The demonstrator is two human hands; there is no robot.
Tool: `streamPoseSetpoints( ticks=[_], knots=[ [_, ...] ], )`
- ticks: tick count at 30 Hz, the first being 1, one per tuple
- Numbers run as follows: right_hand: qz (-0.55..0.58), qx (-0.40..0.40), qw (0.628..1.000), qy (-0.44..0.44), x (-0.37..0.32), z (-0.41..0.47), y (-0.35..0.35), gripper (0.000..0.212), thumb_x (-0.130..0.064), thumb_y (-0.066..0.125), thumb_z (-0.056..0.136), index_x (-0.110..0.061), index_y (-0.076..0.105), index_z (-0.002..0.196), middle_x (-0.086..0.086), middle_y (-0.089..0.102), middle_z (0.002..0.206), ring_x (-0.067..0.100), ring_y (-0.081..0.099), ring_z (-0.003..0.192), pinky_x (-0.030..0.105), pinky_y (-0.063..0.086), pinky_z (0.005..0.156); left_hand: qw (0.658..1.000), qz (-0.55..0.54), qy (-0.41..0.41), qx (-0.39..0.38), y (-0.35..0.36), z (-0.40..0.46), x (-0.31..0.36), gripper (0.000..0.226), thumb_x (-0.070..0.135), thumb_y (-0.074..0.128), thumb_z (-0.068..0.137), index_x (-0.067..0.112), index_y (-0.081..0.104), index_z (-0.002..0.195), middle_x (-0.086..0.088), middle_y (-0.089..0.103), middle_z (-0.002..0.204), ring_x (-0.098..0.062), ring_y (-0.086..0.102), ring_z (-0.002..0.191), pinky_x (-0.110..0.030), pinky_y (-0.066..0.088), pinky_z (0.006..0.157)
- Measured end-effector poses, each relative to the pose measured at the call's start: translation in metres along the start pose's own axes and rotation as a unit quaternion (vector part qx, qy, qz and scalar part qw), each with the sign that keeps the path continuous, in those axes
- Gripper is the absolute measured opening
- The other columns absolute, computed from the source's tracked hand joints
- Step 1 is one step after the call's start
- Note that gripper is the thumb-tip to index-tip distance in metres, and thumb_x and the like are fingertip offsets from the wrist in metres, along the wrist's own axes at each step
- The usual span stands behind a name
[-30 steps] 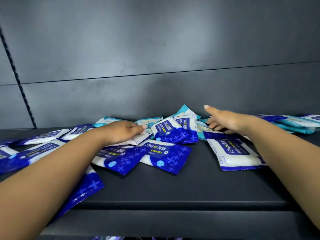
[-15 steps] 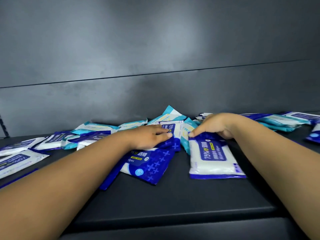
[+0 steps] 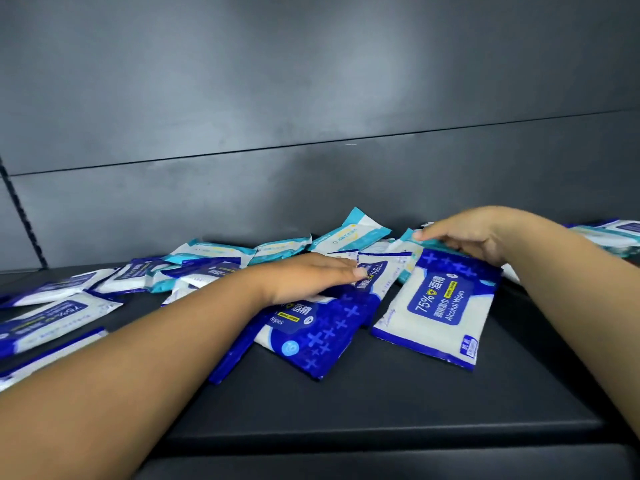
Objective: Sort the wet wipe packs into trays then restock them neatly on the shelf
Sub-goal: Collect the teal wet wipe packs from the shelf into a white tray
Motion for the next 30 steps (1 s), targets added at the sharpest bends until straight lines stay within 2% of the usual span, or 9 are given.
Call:
streamPoseSetpoints(
  ticks=[3,5,7,9,13,17,22,26,30],
  knots=[
    [-0.014,0.139,0.988,-0.060,-0.009,0.004,-0.013,0.036,-0.018,0.069,0.082,0.002,0.058,0.110,0.021,0.064,0.099,0.033,0.063,0.082,0.038,0.050,0.076,0.999,-0.025,0.018,0.042,-0.004,-0.003,0.002,0.036,0.049,0.043,0.091,0.037,0.056,0.123,0.025,0.047,0.127,0.007,0.040,0.116,-0.001,0.030,0.083],
    [-0.012,0.201,0.973,-0.112,-0.017,0.002,-0.026,0.032,-0.016,0.070,0.082,-0.001,0.064,0.109,0.019,0.065,0.107,0.028,0.061,0.090,0.037,0.048,0.085,0.993,-0.076,0.021,0.086,-0.016,-0.004,0.006,0.033,0.045,0.043,0.093,0.035,0.057,0.121,0.025,0.053,0.114,0.008,0.048,0.104,0.002,0.034,0.076],
    [0.001,0.229,0.959,-0.164,-0.024,-0.003,-0.036,0.025,-0.016,0.067,0.084,-0.005,0.067,0.106,0.015,0.067,0.104,0.022,0.058,0.085,0.032,0.046,0.082,0.986,-0.075,0.022,0.147,-0.040,0.001,0.006,0.036,0.039,0.042,0.095,0.026,0.055,0.126,0.018,0.055,0.117,0.005,0.049,0.100,0.002,0.035,0.071],
    [0.000,0.262,0.941,-0.214,-0.033,-0.008,-0.040,0.023,-0.017,0.064,0.086,-0.009,0.067,0.107,0.010,0.066,0.100,0.019,0.056,0.083,0.028,0.042,0.077,0.985,0.017,-0.009,0.172,-0.064,0.009,-0.006,0.043,0.040,0.040,0.096,0.020,0.049,0.133,0.007,0.050,0.134,-0.004,0.045,0.117,-0.008,0.030,0.089],
    [0.043,0.314,0.903,-0.290,-0.044,-0.017,-0.040,0.018,-0.017,0.063,0.087,-0.015,0.066,0.105,0.004,0.066,0.100,0.022,0.061,0.090,0.034,0.049,0.085,0.963,0.214,-0.130,0.103,-0.092,0.030,-0.066,0.059,0.047,0.040,0.094,0.014,0.036,0.142,-0.003,0.031,0.150,-0.018,0.029,0.137,-0.028,0.018,0.111],
    [0.072,0.314,0.889,-0.325,-0.047,-0.020,-0.041,0.012,-0.017,0.061,0.089,-0.020,0.064,0.099,-0.001,0.063,0.093,0.017,0.061,0.087,0.035,0.050,0.086,0.965,0.173,-0.183,0.073,-0.100,0.048,-0.103,0.061,0.051,0.050,0.087,0.020,0.042,0.139,-0.003,0.041,0.144,-0.019,0.035,0.134,-0.033,0.021,0.113],
    [0.060,0.311,0.888,-0.333,-0.050,-0.017,-0.035,0.012,-0.018,0.062,0.088,-0.020,0.065,0.099,-0.001,0.063,0.091,0.016,0.061,0.086,0.033,0.050,0.084,0.961,0.189,-0.201,0.010,-0.098,0.067,-0.108,0.054,0.049,0.051,0.087,0.011,0.056,0.124,-0.005,0.059,0.123,-0.019,0.054,0.109,-0.029,0.040,0.099],
    [0.048,0.322,0.880,-0.345,-0.053,-0.024,-0.033,0.017,-0.019,0.061,0.089,-0.017,0.067,0.105,-0.003,0.061,0.089,0.019,0.063,0.091,0.036,0.050,0.087,0.960,0.196,-0.200,0.030,-0.098,0.076,-0.108,0.050,0.046,0.056,0.086,0.008,0.053,0.117,-0.003,0.058,0.099,-0.014,0.056,0.079,-0.019,0.045,0.059],
    [0.057,0.332,0.874,-0.349,-0.053,-0.028,-0.034,0.017,-0.020,0.060,0.090,-0.018,0.066,0.106,-0.003,0.063,0.093,0.018,0.063,0.092,0.037,0.050,0.087,0.969,0.157,-0.156,0.108,-0.106,0.082,-0.096,0.041,0.042,0.072,0.075,0.018,0.049,0.099,0.002,0.057,0.095,-0.015,0.054,0.086,-0.023,0.040,0.069]
  ],
)
Point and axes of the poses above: each hand's wrist, its own z-axis towards the middle knuckle, its own y-axis out of the palm, x = y × z, the point moved 6 cm from there along z, towards the middle knuckle
